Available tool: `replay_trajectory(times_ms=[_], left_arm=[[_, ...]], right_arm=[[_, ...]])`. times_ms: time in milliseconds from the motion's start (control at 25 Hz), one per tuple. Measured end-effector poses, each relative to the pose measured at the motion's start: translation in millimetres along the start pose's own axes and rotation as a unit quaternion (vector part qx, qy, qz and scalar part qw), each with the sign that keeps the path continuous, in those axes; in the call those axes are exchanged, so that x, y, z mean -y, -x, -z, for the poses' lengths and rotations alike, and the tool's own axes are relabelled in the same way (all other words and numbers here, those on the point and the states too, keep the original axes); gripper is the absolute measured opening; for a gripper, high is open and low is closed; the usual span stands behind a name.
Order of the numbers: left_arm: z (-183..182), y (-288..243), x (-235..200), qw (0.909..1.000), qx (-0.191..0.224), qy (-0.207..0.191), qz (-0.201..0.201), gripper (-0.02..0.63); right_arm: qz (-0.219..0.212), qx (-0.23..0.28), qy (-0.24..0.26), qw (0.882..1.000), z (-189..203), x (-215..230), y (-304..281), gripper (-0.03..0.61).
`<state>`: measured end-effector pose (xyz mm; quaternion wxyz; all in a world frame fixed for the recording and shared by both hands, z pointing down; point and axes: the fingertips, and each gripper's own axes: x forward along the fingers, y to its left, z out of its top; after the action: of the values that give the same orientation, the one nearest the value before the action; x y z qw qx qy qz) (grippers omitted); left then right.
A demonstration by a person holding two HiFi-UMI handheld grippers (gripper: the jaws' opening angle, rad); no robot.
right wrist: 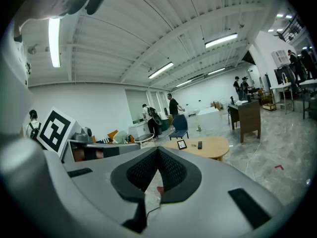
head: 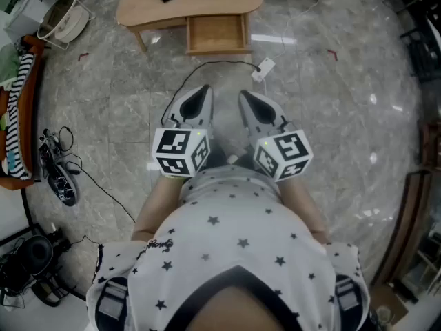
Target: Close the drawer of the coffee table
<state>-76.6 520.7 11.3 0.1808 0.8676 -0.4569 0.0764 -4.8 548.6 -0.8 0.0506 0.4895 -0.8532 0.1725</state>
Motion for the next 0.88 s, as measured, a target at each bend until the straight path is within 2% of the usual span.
replay_trajectory(times_ms=[480, 880], left_arm=[[-9, -15, -30, 1.0, -0.004, 0.004, -0.001, 0.002], [-11, -40, -66, 0.9998, -0.017, 0.001, -0.004, 0.002]], right_arm=[[-0.003, -0.017, 0.012, 1.0, 0, 2, -31, 0.008], [-0.002, -0.015, -0.014, 1.0, -9, 17, -71, 0.008]])
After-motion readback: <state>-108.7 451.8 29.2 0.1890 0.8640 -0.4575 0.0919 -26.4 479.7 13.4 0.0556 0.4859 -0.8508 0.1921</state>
